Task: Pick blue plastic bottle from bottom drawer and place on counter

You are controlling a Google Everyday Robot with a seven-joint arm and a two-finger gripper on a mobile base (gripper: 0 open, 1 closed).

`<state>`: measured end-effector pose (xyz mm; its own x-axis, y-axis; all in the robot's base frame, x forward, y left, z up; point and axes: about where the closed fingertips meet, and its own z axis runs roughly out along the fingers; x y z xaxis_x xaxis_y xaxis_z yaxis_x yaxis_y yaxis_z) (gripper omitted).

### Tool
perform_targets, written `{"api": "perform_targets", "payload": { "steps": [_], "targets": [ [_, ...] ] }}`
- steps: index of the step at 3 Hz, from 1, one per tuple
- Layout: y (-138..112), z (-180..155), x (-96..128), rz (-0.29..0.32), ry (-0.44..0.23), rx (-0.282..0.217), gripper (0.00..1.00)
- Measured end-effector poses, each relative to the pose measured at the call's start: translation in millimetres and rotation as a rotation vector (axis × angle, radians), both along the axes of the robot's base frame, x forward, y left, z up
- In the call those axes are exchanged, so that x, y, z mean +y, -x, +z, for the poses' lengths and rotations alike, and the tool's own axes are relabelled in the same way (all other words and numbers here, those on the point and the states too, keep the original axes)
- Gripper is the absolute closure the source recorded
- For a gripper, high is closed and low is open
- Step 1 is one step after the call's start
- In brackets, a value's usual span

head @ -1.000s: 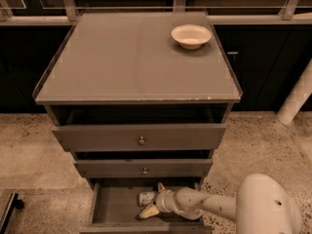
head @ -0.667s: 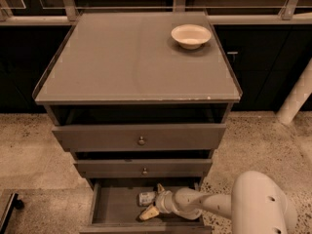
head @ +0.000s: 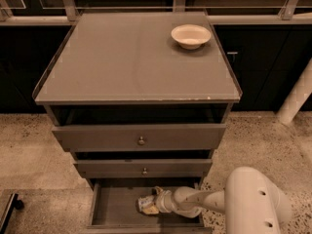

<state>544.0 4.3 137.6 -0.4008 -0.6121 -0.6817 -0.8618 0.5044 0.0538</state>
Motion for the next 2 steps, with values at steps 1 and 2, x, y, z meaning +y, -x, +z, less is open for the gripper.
{"api": "perform_targets", "payload": {
  "steps": [1, 2],
  "targets": [
    [0.0, 0.0, 0.0, 0.000, 0.000, 0.000, 0.56],
    [0.0, 0.0, 0.1, 0.000, 0.000, 0.000, 0.80]
  ]
}}
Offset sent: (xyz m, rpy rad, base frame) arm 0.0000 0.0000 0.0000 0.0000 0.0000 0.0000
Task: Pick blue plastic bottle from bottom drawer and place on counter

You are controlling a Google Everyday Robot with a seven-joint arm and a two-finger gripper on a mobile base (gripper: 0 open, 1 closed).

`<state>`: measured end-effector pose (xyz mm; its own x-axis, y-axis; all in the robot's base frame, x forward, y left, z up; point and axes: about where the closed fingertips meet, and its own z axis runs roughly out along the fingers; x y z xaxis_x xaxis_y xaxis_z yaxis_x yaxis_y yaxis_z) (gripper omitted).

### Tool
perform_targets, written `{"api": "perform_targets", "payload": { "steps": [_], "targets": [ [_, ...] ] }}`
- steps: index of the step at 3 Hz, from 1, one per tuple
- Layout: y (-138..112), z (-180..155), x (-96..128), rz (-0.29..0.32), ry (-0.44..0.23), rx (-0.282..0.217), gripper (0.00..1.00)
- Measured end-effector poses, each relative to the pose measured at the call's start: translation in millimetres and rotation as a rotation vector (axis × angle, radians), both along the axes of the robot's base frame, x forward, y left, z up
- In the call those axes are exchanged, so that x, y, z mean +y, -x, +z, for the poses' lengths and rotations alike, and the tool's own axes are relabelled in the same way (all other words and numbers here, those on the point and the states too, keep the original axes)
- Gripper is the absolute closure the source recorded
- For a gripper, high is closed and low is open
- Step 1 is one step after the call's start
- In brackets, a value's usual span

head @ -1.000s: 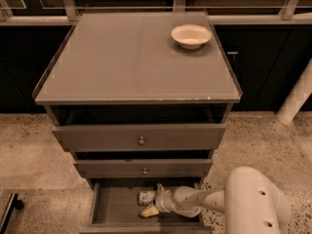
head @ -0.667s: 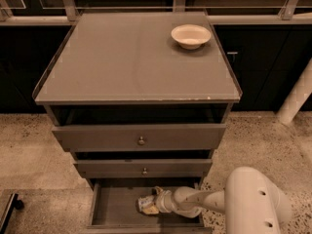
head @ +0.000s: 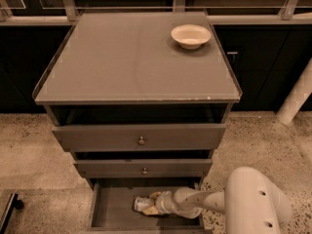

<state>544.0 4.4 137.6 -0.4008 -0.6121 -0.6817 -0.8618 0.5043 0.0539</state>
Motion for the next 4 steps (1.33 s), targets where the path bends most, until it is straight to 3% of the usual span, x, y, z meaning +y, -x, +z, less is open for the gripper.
{"api": "perform_targets", "payload": {
  "steps": [1, 3, 4],
  "targets": [
    [0.0, 0.0, 0.1, 0.000, 0.000, 0.000, 1.00],
    [3.0, 4.8, 2.0, 0.001, -0.009, -0.015, 1.00],
    [2.9, 47.8, -0.6, -0.026, -0.022, -0.132, 1.00]
  ]
}}
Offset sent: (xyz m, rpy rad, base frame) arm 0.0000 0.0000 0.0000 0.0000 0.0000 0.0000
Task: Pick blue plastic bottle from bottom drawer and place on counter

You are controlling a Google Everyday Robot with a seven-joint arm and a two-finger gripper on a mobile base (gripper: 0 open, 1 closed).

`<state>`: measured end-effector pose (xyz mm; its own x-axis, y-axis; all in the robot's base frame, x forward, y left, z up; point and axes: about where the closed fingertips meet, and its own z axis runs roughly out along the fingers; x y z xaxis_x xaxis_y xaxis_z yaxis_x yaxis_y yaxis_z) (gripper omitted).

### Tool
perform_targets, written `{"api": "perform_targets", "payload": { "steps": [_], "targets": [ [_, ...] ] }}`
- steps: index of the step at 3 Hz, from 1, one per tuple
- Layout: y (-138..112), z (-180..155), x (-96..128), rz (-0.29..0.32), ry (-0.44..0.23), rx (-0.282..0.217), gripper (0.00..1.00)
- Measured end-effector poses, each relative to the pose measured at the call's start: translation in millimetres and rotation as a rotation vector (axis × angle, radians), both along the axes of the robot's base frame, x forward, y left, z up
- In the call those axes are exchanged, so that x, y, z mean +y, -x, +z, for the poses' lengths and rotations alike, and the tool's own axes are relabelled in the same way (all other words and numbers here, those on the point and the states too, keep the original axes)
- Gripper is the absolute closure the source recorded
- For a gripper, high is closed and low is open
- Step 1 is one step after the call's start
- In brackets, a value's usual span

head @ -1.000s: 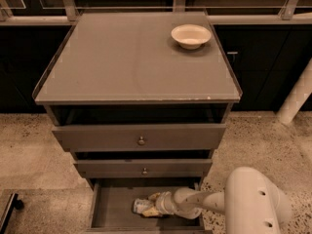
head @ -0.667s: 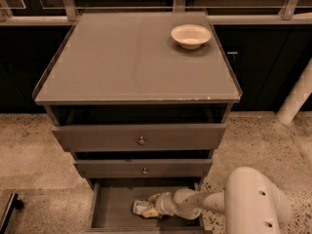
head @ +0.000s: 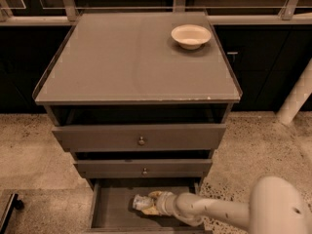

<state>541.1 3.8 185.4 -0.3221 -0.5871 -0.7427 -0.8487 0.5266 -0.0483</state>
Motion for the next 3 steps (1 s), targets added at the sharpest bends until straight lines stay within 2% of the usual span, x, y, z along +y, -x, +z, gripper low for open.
{"api": "perform_targets", "payload": {
  "steps": [1, 2, 3],
  "targets": [
    [3.7, 70.6, -35.8, -0.139, 0.001, -0.125, 1.00],
    [13.5, 134.6, -68.2, -0.242, 0.062, -0.196, 1.00],
    [47.0, 183.5, -77.7, -0.288, 0.100, -0.227, 1.00]
  ]
}}
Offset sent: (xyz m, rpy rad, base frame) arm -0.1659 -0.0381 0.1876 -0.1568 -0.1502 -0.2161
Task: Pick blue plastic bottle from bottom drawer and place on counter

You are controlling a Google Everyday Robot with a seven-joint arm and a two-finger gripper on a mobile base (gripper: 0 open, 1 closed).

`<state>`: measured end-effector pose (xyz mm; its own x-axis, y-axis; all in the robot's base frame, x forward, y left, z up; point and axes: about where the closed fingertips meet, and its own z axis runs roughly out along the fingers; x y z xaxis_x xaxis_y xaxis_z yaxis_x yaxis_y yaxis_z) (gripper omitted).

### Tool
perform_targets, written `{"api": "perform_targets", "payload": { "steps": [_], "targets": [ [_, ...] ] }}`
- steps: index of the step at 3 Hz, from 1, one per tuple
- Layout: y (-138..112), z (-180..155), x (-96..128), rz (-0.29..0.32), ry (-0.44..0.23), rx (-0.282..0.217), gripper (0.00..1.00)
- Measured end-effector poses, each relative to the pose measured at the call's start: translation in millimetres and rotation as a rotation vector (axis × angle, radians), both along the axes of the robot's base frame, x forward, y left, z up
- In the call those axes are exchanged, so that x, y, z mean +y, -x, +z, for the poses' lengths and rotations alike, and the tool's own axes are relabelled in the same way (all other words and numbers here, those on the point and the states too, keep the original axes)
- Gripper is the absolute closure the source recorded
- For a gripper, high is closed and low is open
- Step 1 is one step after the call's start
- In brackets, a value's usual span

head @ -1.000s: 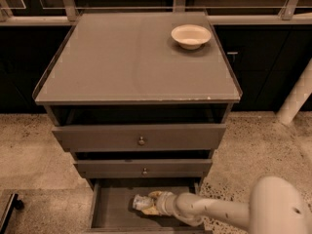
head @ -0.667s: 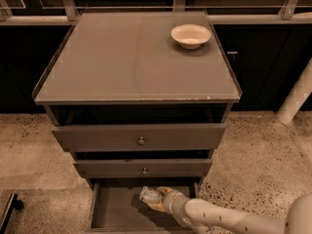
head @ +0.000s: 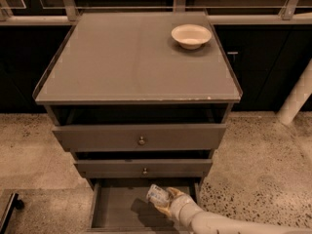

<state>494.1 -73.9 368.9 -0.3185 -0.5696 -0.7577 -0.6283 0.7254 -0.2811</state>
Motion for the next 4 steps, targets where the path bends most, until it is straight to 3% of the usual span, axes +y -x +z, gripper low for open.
{"api": "perform_targets", "payload": {
  "steps": [1, 2, 3, 4],
  "targets": [
    [40.9, -6.3, 15.8, 0.058, 0.009, 0.036, 1.00],
    [37.5, -4.0, 16.7, 0.066, 0.004, 0.035, 1.00],
    [45.1, 18.1, 38.2, 0.170, 0.031, 0.057, 1.00],
    [54.4, 60.5, 59.6, 0.312, 0.087, 0.083, 1.00]
  ]
}}
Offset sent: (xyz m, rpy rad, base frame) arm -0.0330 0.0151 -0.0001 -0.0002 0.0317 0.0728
